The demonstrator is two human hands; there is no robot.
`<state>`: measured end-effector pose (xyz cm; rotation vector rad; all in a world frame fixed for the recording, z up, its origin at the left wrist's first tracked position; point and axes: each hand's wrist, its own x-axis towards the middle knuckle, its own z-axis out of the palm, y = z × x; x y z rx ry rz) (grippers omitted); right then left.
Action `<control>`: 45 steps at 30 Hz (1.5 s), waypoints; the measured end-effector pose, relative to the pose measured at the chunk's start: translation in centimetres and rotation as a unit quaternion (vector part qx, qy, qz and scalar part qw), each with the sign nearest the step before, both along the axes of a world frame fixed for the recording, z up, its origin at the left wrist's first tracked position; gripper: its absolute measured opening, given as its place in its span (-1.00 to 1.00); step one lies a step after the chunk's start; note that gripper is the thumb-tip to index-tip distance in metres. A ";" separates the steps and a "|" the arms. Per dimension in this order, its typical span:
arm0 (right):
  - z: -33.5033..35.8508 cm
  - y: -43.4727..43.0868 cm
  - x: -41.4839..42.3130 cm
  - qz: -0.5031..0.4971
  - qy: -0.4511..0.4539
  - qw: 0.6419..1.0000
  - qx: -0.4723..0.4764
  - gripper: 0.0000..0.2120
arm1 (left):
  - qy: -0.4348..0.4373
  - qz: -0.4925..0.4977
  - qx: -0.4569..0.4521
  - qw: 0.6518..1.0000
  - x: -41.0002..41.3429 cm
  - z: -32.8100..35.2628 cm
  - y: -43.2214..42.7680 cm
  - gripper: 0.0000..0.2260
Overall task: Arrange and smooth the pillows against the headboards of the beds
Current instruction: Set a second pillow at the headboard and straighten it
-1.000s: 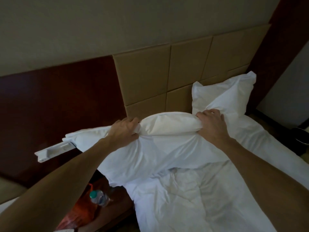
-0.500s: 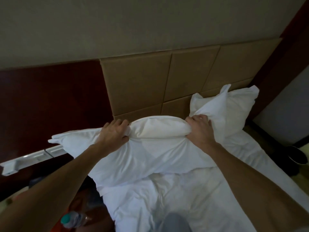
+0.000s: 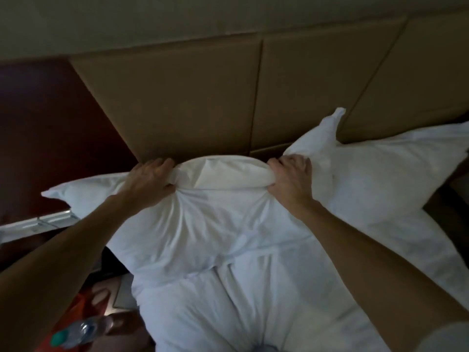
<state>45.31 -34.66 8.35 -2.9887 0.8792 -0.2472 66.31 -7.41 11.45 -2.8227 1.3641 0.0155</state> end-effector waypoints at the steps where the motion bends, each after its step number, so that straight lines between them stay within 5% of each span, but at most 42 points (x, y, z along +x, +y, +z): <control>1: -0.5 -0.5 0.3 0.011 0.006 1.000 -0.020 -0.60 | -0.007 -0.005 -0.001 1.000 0.3 0.0 -0.2 -0.61; 7: -0.4 -2.3 1.7 0.110 0.181 0.972 -0.103 -0.28 | -0.002 -0.015 0.014 1.000 1.8 -2.0 2.1 -0.54; 11: 0.5 -2.3 0.9 0.109 0.230 0.959 -0.128 -0.49 | 0.019 0.006 0.086 0.996 3.6 -3.0 4.7 -0.48; 15: 1.4 -2.3 0.9 0.106 0.228 0.959 -0.132 -0.61 | 0.004 0.019 0.096 0.995 4.5 -2.5 6.1 -0.66; 18: 1.6 -2.9 1.7 0.110 0.195 0.969 -0.107 -0.57 | 0.007 0.031 0.090 0.995 4.6 -2.0 6.3 -0.75; 23: 0.6 -4.7 3.2 0.111 0.166 0.978 -0.062 -0.55 | -0.002 0.071 0.058 0.996 4.4 -2.8 6.0 -0.63; 31: 0.5 -8.3 4.8 0.076 0.265 0.954 -0.117 -0.63 | -0.061 0.108 0.154 0.980 4.4 -2.1 5.1 -0.79; 41: 2.6 -10.4 4.5 -0.006 -0.015 0.997 -0.078 -0.95 | -0.135 0.173 -0.031 0.975 4.7 2.9 5.3 -0.89; 45: 2.6 -10.4 4.9 -0.052 -0.017 0.998 -0.008 -0.94 | -0.119 0.214 -0.087 0.966 4.1 2.4 5.5 -0.88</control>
